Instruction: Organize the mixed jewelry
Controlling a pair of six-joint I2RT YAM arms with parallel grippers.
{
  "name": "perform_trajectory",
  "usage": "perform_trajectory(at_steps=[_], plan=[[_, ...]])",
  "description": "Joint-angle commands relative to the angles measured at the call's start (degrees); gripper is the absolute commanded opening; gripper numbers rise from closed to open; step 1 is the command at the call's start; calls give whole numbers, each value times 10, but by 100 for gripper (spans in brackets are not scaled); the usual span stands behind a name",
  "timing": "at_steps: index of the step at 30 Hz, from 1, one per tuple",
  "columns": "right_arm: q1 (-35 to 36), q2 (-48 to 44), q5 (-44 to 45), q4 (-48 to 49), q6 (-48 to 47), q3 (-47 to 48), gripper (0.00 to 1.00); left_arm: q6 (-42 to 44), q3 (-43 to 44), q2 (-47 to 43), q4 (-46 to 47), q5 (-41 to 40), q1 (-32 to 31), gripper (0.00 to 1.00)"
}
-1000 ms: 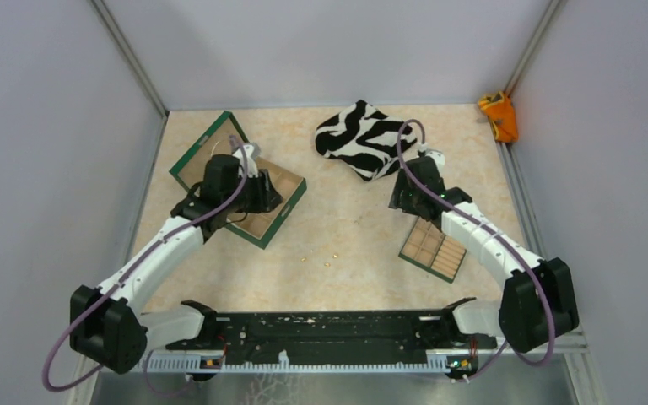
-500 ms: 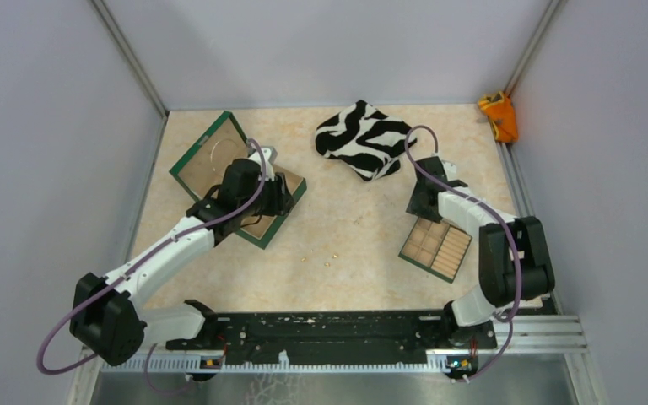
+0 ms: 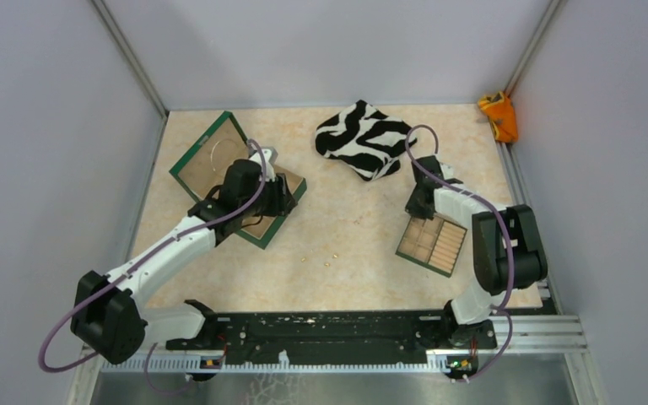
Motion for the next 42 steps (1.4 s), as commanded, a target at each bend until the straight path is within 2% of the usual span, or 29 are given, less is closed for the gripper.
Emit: perform_trajectory(at_steps=[1, 3, 5, 7, 9, 10, 12, 14, 19, 22, 25, 26, 31, 37, 42], plan=[[-2, 37, -39, 38, 106, 49, 0, 4, 17, 27, 5, 29, -2, 54], [-2, 47, -35, 49, 131, 56, 0, 3, 19, 34, 3, 35, -1, 55], [-1, 54, -48, 57, 133, 65, 16, 2, 16, 35, 5, 39, -1, 55], [0, 53, -55, 44, 118, 81, 38, 4, 13, 33, 5, 38, -1, 55], [-1, 32, -63, 45, 94, 83, 52, 5, 11, 32, 4, 36, -1, 55], [-2, 11, -83, 69, 64, 75, 54, 7, 11, 32, 4, 37, -1, 55], [-3, -41, -84, 84, 8, 51, 55, 7, 11, 32, 4, 39, -1, 56], [-14, -95, -35, 77, -32, 31, 54, 6, 10, 34, 5, 44, -1, 56], [-101, -173, 43, 44, -91, -17, 54, 7, 12, 42, 9, 55, -2, 56], [-175, -159, 46, 6, -102, -17, 55, 10, 17, 48, 11, 60, -1, 56], [-237, -139, 20, -17, -92, -19, 60, 12, 19, 50, 13, 62, -1, 56], [-251, -132, 13, -18, -88, -22, 63, 12, 19, 50, 14, 62, -1, 56], [-284, -100, -39, 17, -80, -42, 63, 10, 16, 50, 16, 65, -1, 56], [-285, -50, -75, 40, -74, -44, 56, 10, 8, 38, 15, 60, 0, 56], [-286, -36, -79, 52, -72, -54, 42, 5, 8, 30, 15, 52, -2, 56]])
